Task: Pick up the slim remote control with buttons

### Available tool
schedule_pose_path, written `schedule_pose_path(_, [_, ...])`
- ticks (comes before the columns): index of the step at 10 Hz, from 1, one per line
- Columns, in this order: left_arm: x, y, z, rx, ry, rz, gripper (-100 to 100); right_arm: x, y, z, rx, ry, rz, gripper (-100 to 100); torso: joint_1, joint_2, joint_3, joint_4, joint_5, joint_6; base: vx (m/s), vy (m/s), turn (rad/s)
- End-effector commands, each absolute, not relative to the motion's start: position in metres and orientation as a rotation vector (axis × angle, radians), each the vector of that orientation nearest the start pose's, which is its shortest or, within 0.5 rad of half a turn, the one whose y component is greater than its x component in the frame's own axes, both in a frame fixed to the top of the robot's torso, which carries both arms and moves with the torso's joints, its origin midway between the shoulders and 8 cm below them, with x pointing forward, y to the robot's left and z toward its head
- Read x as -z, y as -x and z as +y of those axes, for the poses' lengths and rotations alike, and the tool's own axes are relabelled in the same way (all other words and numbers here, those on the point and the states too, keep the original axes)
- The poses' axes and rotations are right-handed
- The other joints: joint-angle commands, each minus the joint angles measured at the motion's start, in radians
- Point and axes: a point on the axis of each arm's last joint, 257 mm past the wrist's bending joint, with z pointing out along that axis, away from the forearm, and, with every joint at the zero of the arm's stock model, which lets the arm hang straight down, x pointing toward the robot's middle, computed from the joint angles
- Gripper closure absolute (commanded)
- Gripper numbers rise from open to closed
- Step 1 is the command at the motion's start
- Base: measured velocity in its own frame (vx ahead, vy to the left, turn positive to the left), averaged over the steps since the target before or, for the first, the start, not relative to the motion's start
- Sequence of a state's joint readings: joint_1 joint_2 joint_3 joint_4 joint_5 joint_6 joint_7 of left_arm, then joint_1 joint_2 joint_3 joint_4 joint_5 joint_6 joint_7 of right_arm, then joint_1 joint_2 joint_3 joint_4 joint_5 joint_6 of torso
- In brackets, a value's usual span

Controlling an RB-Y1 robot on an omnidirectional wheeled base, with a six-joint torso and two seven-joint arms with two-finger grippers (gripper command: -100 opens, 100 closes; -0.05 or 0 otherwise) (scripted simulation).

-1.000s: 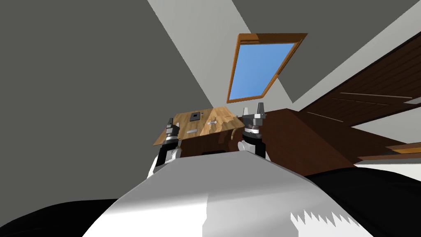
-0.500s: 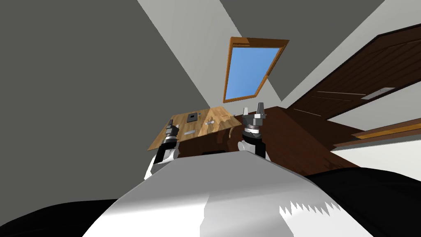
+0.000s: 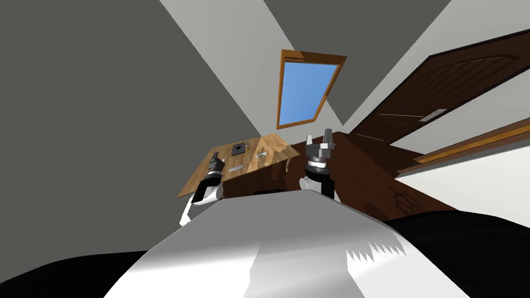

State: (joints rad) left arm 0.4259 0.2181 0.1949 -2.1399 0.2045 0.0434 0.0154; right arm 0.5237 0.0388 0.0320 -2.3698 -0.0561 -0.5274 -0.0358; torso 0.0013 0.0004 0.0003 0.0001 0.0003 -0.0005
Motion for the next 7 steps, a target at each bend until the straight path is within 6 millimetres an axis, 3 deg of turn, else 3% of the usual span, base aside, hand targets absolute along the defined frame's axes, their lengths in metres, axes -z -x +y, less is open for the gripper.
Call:
schedule_pose_path(1, [0.131, -0.416, 0.401, 1.038, 1.181, 1.021, -100, -0.061, -0.318, -0.279, -1.412, -0.656, 0.466, 0, 0.000, 0.000, 0.000, 0.000, 0.000, 0.000, -0.012, 0.011, -0.261])
schedule_pose_path(7, [0.177, -0.415, 0.434, 0.955, 1.367, 1.073, -100, -0.061, -0.318, -0.279, -1.412, -0.656, 0.466, 0, 0.000, 0.000, 0.000, 0.000, 0.000, 0.001, -0.008, 0.012, -0.143])
